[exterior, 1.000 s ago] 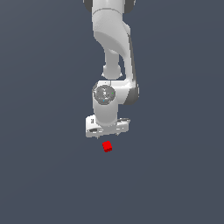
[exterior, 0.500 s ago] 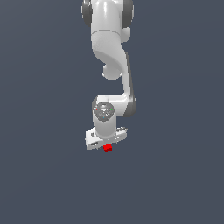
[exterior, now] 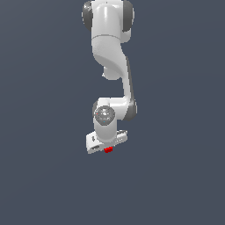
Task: Lift up the red cube by 0.2 meters.
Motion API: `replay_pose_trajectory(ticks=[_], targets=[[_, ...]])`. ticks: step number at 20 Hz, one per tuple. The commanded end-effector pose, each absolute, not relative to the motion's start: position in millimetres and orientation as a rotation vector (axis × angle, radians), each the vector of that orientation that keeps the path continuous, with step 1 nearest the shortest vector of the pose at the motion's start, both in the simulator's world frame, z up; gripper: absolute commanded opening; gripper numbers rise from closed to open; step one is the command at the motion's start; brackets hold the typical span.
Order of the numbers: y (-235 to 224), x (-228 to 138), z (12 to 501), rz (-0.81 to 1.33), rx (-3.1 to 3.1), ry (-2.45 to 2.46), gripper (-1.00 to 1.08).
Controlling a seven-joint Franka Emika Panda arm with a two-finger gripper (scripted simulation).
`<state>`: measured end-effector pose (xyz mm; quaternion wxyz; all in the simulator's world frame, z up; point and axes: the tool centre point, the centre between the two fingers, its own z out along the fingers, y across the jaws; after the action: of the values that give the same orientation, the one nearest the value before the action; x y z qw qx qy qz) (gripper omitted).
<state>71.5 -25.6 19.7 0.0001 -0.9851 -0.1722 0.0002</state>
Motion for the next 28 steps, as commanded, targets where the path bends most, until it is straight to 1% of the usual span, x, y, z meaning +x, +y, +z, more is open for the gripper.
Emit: replay_pose_trajectory(ticks=[1,11,16,22,28], targets=[[-25.6,71.7,20.0,0.0,-3.095,-0.541,-1.0],[-25.6,71.6,20.3,0.0,-3.095,-0.541,-1.0],[-25.6,71.2,31.0,0.0,-3.095,-0.541,-1.0],[-25.6,70.1,65.6,0.0,-3.095,-0.541,-1.0],[-25.2,68.8,124.4,0.0,-3.095,-0.542,-1.0]])
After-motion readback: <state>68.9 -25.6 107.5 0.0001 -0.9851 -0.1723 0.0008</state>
